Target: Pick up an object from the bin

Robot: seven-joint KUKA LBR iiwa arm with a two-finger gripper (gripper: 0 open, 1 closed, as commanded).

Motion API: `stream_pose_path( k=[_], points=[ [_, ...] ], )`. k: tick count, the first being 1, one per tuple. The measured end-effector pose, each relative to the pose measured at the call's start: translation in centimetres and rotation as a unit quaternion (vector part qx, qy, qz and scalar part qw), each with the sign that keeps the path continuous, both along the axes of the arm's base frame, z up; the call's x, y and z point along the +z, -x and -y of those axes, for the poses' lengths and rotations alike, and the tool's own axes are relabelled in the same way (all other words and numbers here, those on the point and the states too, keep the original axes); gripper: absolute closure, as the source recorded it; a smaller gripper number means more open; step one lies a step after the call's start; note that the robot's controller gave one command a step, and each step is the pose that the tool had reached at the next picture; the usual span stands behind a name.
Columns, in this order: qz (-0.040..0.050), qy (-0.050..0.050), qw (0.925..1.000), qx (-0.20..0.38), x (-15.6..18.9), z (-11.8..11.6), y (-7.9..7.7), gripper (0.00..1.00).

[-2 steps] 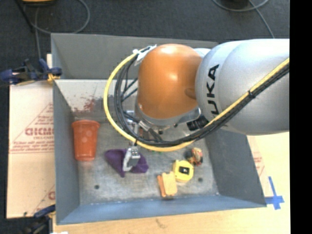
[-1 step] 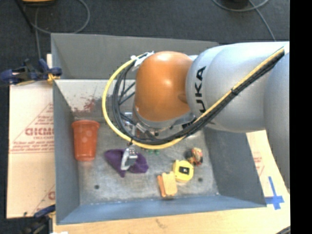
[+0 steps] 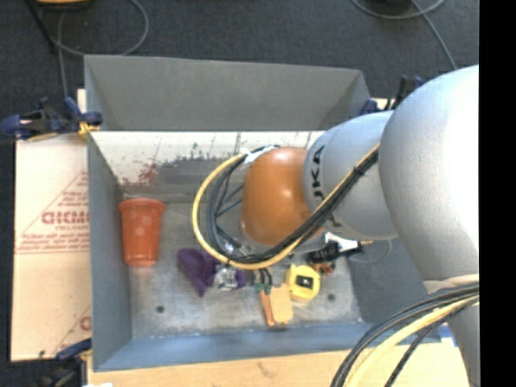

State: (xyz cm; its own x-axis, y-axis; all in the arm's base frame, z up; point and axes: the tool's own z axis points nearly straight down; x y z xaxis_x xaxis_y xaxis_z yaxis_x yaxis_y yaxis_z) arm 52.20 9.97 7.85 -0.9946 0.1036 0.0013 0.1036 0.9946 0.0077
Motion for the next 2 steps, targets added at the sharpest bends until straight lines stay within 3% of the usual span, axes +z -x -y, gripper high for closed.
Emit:
stream_pose_path(
  k=[2],
  points=[
    [-0.0006, 0.000, 1.0000, 0.002, 0.09, 0.00, 0.02, 1.00]
  ],
)
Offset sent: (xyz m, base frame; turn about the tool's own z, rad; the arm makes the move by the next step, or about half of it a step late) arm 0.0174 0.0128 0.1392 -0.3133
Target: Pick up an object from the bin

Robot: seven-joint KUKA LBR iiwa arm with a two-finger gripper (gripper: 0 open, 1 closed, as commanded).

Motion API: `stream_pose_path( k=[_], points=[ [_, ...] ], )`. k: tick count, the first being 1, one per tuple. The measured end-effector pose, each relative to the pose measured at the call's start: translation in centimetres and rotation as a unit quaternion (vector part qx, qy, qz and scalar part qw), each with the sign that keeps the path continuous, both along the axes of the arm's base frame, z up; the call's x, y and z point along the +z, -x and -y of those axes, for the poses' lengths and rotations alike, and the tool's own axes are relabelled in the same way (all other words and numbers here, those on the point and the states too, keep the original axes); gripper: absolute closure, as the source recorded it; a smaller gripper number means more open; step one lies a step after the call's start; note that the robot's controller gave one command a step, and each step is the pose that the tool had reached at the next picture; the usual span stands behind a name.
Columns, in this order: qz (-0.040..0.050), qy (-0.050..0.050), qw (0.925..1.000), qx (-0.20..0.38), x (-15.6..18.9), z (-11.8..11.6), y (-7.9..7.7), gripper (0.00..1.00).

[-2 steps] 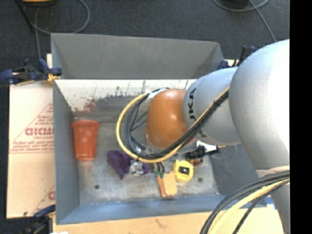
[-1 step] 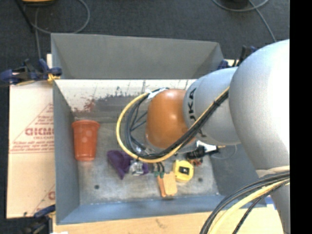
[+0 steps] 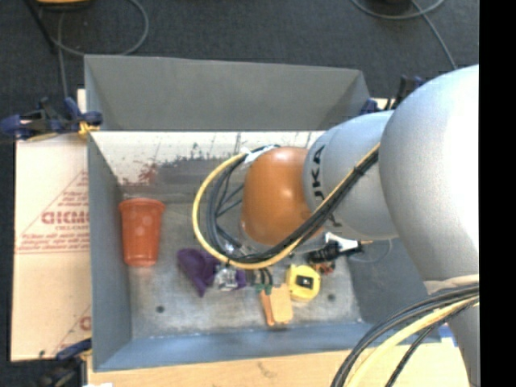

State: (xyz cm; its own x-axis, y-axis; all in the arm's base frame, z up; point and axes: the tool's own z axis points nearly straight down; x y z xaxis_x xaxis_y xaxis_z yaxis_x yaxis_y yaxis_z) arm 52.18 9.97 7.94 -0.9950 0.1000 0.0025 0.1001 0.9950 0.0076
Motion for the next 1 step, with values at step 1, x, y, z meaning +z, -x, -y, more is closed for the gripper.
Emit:
stream_pose_path(
  k=[1],
  points=[
    [0.0057, 0.003, 0.9994, 0.033, 0.66, 2.63, -2.37, 1.00]
  ],
)
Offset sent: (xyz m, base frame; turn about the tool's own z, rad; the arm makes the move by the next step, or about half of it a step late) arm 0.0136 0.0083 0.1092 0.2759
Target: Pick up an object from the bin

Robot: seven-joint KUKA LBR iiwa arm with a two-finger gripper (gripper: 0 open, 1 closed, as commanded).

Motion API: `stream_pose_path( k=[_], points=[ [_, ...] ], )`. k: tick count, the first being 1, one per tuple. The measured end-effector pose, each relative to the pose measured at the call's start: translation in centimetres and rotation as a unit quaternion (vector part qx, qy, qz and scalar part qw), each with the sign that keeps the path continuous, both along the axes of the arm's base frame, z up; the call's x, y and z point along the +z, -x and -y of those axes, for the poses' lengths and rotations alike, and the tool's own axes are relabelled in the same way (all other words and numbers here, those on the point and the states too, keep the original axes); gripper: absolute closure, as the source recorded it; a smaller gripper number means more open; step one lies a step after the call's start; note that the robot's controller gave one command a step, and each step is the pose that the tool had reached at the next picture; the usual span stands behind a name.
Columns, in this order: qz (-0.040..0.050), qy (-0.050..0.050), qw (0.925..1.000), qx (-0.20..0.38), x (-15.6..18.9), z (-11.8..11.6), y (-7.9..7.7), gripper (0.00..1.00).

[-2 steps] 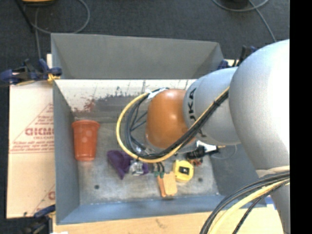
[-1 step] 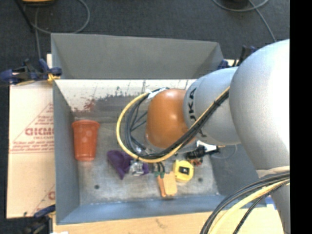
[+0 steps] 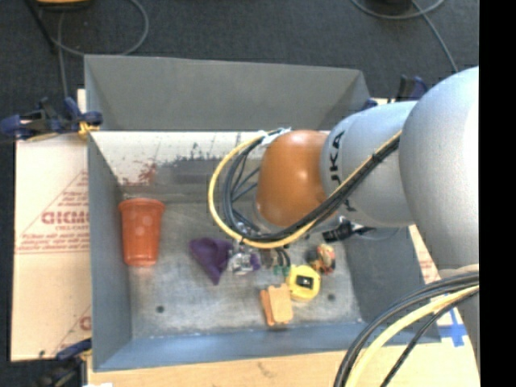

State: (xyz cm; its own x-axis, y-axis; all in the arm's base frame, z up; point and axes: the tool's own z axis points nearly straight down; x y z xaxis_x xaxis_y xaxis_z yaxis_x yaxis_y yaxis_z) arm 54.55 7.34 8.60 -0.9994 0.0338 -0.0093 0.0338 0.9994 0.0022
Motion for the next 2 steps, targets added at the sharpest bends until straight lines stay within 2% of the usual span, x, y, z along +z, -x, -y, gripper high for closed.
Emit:
stream_pose_path(
  k=[1, 2],
  points=[
    [-0.0074, 0.001, 0.9983, -0.059, 2.8, -0.4, 0.3, 1.00],
    [-0.0033, 0.001, 0.9989, -0.046, 14.5, 0.6, 0.7, 1.00]
  ],
)
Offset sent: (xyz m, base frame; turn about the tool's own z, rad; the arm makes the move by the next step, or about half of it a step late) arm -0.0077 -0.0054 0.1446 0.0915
